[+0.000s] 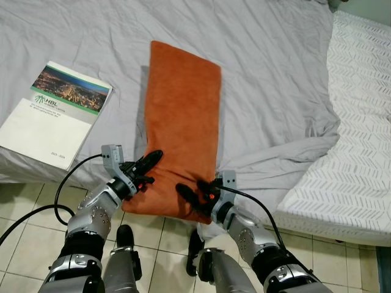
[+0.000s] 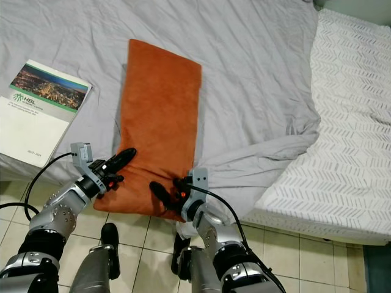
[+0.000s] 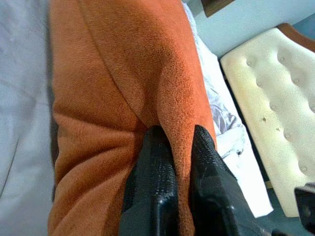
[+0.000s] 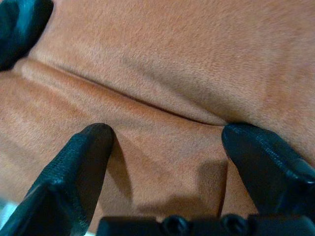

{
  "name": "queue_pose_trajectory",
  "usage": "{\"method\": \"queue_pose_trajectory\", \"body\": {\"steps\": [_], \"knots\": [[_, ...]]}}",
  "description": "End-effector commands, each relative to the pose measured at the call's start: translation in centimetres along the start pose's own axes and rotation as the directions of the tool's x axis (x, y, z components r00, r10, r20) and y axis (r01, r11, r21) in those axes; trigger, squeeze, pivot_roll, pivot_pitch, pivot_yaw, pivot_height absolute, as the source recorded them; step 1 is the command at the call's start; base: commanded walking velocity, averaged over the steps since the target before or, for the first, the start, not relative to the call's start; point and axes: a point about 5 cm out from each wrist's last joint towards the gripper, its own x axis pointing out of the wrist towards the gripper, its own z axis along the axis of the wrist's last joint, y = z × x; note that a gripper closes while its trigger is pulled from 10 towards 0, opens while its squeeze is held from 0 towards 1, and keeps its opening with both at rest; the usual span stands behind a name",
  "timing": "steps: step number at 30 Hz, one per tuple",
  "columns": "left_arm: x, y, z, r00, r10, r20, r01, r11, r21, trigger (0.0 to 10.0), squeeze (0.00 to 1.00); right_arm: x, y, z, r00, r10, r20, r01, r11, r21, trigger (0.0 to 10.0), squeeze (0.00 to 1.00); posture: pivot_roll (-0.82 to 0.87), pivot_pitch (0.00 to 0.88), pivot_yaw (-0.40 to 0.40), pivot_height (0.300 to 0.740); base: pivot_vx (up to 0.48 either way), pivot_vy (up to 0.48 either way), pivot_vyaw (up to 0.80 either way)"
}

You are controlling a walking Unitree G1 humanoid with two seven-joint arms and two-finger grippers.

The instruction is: Clean up the room

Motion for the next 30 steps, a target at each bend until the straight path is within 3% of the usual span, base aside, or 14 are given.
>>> {"method": "queue_pose_trajectory", "body": {"steps": [1,4,10,13,17,18,19,21,23,24,30], "knots": [[-1.0,0.1,-0.5,0.999,-0.033,-0.005,0.033,0.999,-0.010,0.0,0.00,-2.0,-3.9,3.0,0.967,-0.211,0.146,0.218,0.975,-0.033,10.0,0.00,-0.08,0.776,-0.219,0.740,0.000,0.000,0.00],[-1.4,0.0,-0.7,0.999,-0.034,-0.011,0.034,0.999,-0.012,0.0,0.00,-3.8,-5.6,5.4,0.919,-0.288,0.268,0.316,0.946,-0.067,10.0,0.00,-0.08,0.775,-0.222,0.740,0.000,0.000,0.00],[-1.9,0.1,-1.1,0.999,-0.028,-0.026,0.028,0.999,-0.017,0.0,0.00,-5.6,-7.8,5.2,0.888,-0.374,0.268,0.410,0.907,-0.093,10.0,0.00,-0.08,0.774,-0.221,0.740,0.000,0.000,0.00],[-2.1,0.0,-1.3,0.999,-0.026,-0.038,0.026,0.999,-0.019,0.0,0.00,-6.0,-8.1,6.3,0.871,-0.379,0.312,0.429,0.897,-0.108,10.0,0.00,-0.08,0.774,-0.221,0.740,0.000,0.000,0.00],[-2.3,0.0,-1.5,0.998,-0.029,-0.054,0.027,0.999,-0.020,0.0,0.00,-5.9,-8.1,6.0,0.884,-0.372,0.283,0.419,0.899,-0.125,10.0,0.00,-0.08,0.775,-0.217,0.740,0.000,0.000,0.00],[-2.4,0.0,-1.6,0.998,-0.027,-0.059,0.026,0.999,-0.021,0.0,0.00,-5.8,-8.2,4.7,0.904,-0.366,0.218,0.394,0.913,-0.101,10.0,0.00,-0.08,0.776,-0.220,0.740,0.000,0.000,0.00],[-2.4,0.0,-1.6,0.998,-0.027,-0.059,0.026,0.999,-0.021,0.0,0.00,-5.8,-8.2,4.7,0.904,-0.366,0.218,0.394,0.913,-0.101,10.0,0.00,-0.08,0.776,-0.220,0.740,0.000,0.000,0.00],[-2.5,-0.1,-1.6,0.998,-0.029,-0.059,0.028,0.999,-0.019,0.0,0.00,-5.2,-7.6,2.4,0.941,-0.317,0.119,0.323,0.946,-0.034,10.0,0.00,-0.08,0.776,-0.220,0.740,0.000,0.000,0.00],[-2.5,-0.1,-1.6,0.998,-0.029,-0.060,0.028,0.999,-0.019,0.0,0.00,-5.0,-7.4,2.1,0.947,-0.305,0.104,0.309,0.951,-0.022,10.0,0.00,-0.08,0.776,-0.220,0.740,0.000,0.000,0.00],[-2.6,-0.1,-1.5,0.998,-0.028,-0.063,0.027,0.999,-0.017,0.0,0.00,-4.1,-6.1,1.4,0.972,-0.225,0.072,0.224,0.974,0.023,10.0,0.00,-0.07,0.772,-0.215,0.740,0.000,0.000,0.00],[-2.6,-0.1,-1.4,0.997,-0.029,-0.071,0.028,1.000,-0.012,0.0,0.00,-2.6,-4.2,0.2,0.990,-0.141,0.011,0.141,0.989,0.043,10.0,0.00,-0.07,0.778,-0.215,0.740,0.000,0.000,0.00]]}}
